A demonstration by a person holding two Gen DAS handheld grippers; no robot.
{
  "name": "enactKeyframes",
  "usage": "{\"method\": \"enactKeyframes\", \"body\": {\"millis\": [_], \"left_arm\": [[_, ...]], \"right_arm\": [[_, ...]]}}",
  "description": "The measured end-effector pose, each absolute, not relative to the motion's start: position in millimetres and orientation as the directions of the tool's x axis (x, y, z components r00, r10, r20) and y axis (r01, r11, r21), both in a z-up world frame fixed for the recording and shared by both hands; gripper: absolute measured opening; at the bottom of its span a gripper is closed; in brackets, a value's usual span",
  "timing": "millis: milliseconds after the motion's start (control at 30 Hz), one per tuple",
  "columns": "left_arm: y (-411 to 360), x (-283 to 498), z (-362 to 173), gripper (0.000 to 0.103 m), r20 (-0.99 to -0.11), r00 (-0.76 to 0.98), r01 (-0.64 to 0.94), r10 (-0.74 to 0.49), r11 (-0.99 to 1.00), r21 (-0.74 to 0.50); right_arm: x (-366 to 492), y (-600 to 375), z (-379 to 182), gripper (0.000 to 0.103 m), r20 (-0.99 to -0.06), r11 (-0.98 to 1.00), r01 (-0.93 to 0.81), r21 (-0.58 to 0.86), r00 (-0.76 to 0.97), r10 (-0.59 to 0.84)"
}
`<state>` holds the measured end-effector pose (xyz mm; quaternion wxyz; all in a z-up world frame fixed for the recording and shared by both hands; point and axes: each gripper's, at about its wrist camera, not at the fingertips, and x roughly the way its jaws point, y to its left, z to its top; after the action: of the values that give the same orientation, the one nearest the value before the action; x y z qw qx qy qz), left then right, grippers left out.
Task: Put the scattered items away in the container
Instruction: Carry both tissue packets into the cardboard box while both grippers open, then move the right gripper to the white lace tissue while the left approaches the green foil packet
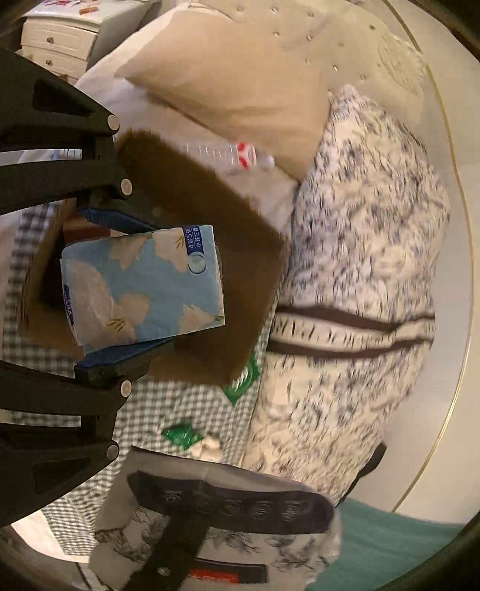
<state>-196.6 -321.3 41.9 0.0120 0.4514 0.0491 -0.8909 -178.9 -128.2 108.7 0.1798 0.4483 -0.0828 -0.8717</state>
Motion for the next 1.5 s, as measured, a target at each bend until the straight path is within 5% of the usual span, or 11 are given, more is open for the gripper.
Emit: {"method": "enactKeyframes", "body": {"millis": [200,333,367,467,500,967,1500], "left_arm": [[-355.2,-206.9,19.7,0.054,-0.835,-0.550,0.093,0.028,-0.991,-0.095],[-359.4,-221.2,0.0,0.067,-0.862,-0.506,0.090,0.034,-0.992,-0.093],[-359.8,-223.6,-2.6,0.078,-0.864,-0.502,0.096,0.027,-0.992,-0.087],[-358.4,-232.8,-6.7,0.093,-0.865,-0.502,0.100,0.011,-0.992,-0.071],[-357.5,-235.3,-7.5,0.093,-0.865,-0.501,0.105,0.000,-0.993,-0.060],[-332.9,-237.9,7.7,0.095,-0.873,-0.488,0.113,0.004,-0.991,-0.067],[-203.3,-198.6,46.8,0.096,-0.846,-0.515,-0.160,0.139,-0.985,-0.064]], "right_arm": [[-198.1,-171.5,87.0,0.025,-0.792,-0.919,0.252,0.304,-0.469,-0.391],[-229.1,-190.3,65.2,0.029,-0.808,-0.910,0.259,0.323,-0.425,-0.407],[-236.6,-193.6,61.2,0.033,-0.808,-0.906,0.264,0.330,-0.416,-0.416],[-254.4,-194.3,59.1,0.086,-0.789,-0.895,0.267,0.357,-0.427,-0.442],[-257.3,-192.0,61.7,0.089,-0.782,-0.900,0.256,0.352,-0.449,-0.433],[-270.5,-139.7,87.5,0.089,-0.794,-0.945,0.191,0.264,-0.513,-0.326],[-149.3,5.5,131.3,0.089,-0.769,-0.969,-0.143,0.199,-0.637,-0.064]]}}
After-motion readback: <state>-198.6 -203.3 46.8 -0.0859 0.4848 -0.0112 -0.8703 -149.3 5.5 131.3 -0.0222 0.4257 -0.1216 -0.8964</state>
